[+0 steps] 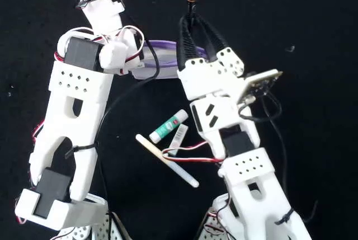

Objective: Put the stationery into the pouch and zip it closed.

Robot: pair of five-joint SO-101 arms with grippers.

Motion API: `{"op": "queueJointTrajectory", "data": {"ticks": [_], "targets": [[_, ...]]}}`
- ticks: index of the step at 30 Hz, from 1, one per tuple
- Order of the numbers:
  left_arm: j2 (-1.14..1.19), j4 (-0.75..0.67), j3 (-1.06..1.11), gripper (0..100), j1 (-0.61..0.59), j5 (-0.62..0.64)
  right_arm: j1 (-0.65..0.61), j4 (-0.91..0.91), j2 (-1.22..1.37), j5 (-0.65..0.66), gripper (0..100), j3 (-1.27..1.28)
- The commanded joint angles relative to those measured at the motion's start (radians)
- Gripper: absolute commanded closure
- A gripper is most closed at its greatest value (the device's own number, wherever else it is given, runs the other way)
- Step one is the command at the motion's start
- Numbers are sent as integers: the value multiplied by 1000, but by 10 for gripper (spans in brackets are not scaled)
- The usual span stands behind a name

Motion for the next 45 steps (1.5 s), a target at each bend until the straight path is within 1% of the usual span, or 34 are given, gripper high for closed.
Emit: {"op": "queueJointTrajectory", "data": {"ticks": [1,5,8,12,14,19,23,27,29,32,38,43,45], "targets": [[-9,-17,-2,970,-10,11,8,-32,24,-5,988,-10],[-8,-18,-2,970,-12,11,9,-32,7,-2,988,56],[-3,-35,1,970,-16,11,-2,-25,-90,-6,988,88],[-5,-38,-2,970,-93,12,-37,-21,-263,0,988,173],[-6,-38,-2,970,-133,37,-52,-15,-334,3,988,214],[0,-32,-30,970,-168,44,-95,117,-409,129,988,232],[-9,-31,-28,970,-153,41,-127,120,-407,169,988,231],[-9,-17,-25,970,-122,29,-129,120,-340,170,988,177],[-9,-3,-30,970,-90,0,-127,121,-265,170,988,128],[-11,-2,-28,970,-61,-9,-127,124,-113,170,988,42],[-3,-9,-25,970,-117,-9,-126,127,102,170,988,-61],[0,-9,-25,970,-122,-6,-126,129,116,170,987,-68],[0,-9,-25,970,-122,-6,-126,164,116,170,982,-81]]}}
